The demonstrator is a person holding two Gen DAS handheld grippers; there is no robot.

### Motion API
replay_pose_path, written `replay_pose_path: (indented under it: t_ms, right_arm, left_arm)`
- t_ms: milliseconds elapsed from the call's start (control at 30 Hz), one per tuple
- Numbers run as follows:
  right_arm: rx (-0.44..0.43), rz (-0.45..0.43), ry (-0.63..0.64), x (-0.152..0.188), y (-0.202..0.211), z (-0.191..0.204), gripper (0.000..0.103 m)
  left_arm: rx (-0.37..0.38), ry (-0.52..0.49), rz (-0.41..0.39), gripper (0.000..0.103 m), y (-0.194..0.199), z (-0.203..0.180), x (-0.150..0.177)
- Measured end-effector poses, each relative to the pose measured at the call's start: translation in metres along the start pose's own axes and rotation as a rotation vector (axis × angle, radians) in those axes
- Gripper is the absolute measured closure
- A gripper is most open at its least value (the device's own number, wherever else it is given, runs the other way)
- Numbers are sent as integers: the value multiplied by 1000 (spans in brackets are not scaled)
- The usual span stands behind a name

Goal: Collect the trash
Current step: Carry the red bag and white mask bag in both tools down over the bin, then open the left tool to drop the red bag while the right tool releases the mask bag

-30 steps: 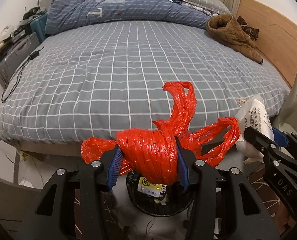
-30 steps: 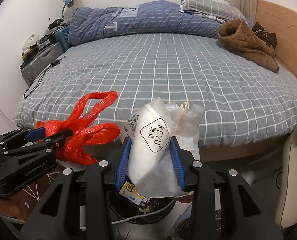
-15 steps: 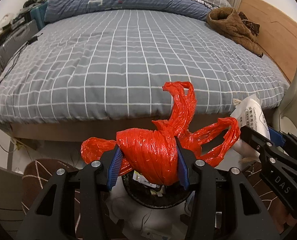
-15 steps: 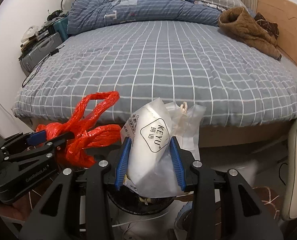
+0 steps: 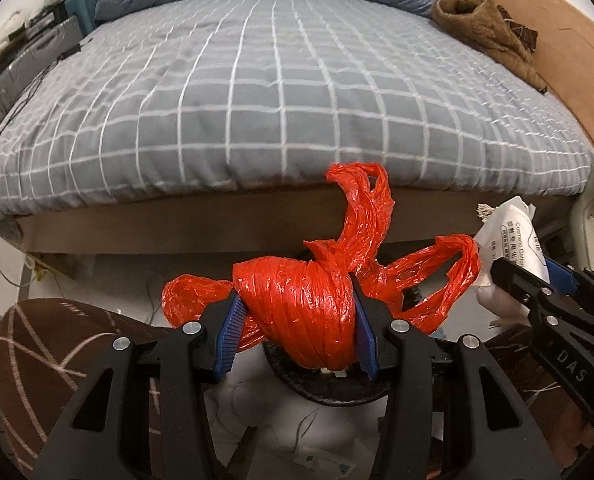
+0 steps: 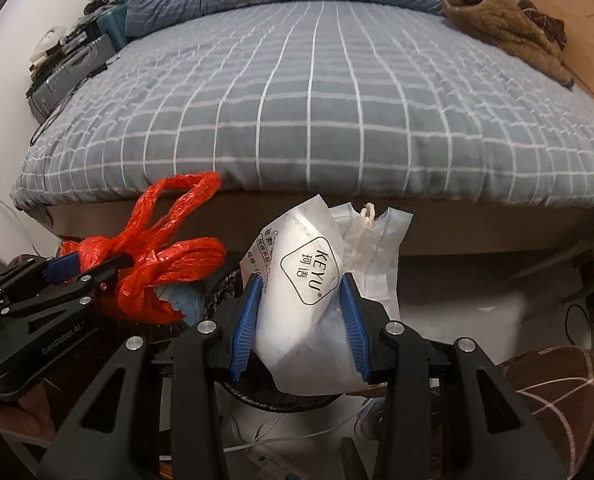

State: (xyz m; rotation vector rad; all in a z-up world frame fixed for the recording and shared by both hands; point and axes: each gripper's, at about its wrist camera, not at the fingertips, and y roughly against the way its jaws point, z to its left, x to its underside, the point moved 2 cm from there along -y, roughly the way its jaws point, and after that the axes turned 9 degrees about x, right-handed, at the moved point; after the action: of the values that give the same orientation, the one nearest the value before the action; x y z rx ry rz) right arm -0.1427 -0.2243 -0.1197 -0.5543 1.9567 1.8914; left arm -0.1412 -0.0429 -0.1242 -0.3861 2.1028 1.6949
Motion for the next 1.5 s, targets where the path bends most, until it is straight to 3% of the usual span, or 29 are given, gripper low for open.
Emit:
replay_pose_path:
  t_ms: [467, 567, 633, 733, 1033, 1200, 1500]
  right_arm:
    - [-17, 151, 98, 15, -69, 41, 64]
    - [-6, 159, 101, 15, -75, 43, 58]
    - [-6, 157, 97, 16, -77, 40, 49]
    - [23, 144, 89, 16, -77, 32, 36]
    - [89, 82, 42, 16, -65, -21, 13]
    - [109, 62, -58, 18, -60, -61, 9]
    - [186, 75, -91, 35, -66, -95, 8]
  left_arm:
    - [-56, 77, 65, 56, -37, 49, 15]
    - [-57, 88, 76, 56, -41, 53, 16]
    - [-63, 89, 76, 56, -43, 54, 16]
    - [-63, 87, 86, 56, -47, 49, 18]
    - [-26, 31, 134, 56, -74, 16, 16]
    - [4, -17, 172, 56, -93, -13, 17]
    - [50, -101, 215, 54, -123, -55, 18]
